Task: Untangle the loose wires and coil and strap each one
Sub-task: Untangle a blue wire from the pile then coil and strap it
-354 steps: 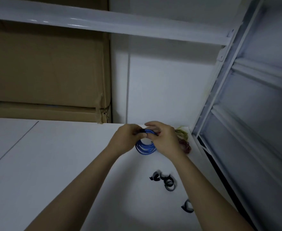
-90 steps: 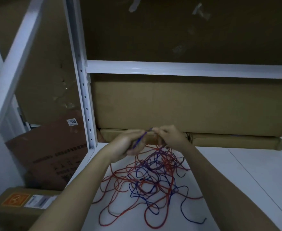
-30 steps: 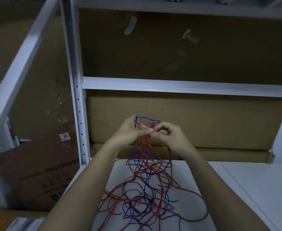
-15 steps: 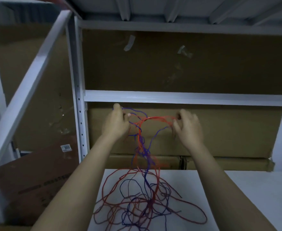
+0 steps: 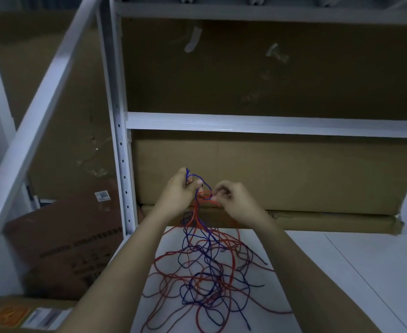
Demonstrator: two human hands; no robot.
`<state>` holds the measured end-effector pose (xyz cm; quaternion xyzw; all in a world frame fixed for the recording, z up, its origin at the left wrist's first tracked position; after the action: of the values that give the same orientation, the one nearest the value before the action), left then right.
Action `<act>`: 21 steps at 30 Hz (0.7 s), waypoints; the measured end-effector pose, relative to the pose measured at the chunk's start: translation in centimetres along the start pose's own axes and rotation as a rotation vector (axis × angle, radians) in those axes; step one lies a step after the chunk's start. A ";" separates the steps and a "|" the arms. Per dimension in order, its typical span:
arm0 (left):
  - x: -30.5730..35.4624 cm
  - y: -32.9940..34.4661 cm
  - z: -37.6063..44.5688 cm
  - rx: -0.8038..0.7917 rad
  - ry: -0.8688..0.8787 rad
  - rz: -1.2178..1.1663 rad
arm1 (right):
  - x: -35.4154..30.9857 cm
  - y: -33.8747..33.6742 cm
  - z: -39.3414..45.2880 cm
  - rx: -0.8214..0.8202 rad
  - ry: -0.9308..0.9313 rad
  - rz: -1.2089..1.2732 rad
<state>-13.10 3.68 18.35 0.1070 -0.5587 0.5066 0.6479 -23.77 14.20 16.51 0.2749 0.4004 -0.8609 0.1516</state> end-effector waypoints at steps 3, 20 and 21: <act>0.2 -0.3 0.0 -0.025 -0.007 -0.022 | -0.9 0.5 0.7 -0.012 -0.053 0.069; 1.9 -3.8 0.5 0.132 0.090 0.422 | -3.4 -2.2 1.5 0.038 0.018 0.451; 2.0 -3.7 0.5 0.122 0.078 0.417 | -3.6 -2.4 1.5 0.015 0.027 0.521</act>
<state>-10.76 2.69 21.73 0.0084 -0.5115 0.6662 0.5427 -22.54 14.72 20.90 0.3815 0.3118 -0.7918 0.3610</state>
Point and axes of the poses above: each hand's wrist, its own z-axis towards the middle knuckle, its own y-axis out of the palm, x = y × z, the point moved 7 cm from there along z, towards the middle knuckle, and after that the axes turned 10 degrees about -y, right-handed, at the moved point
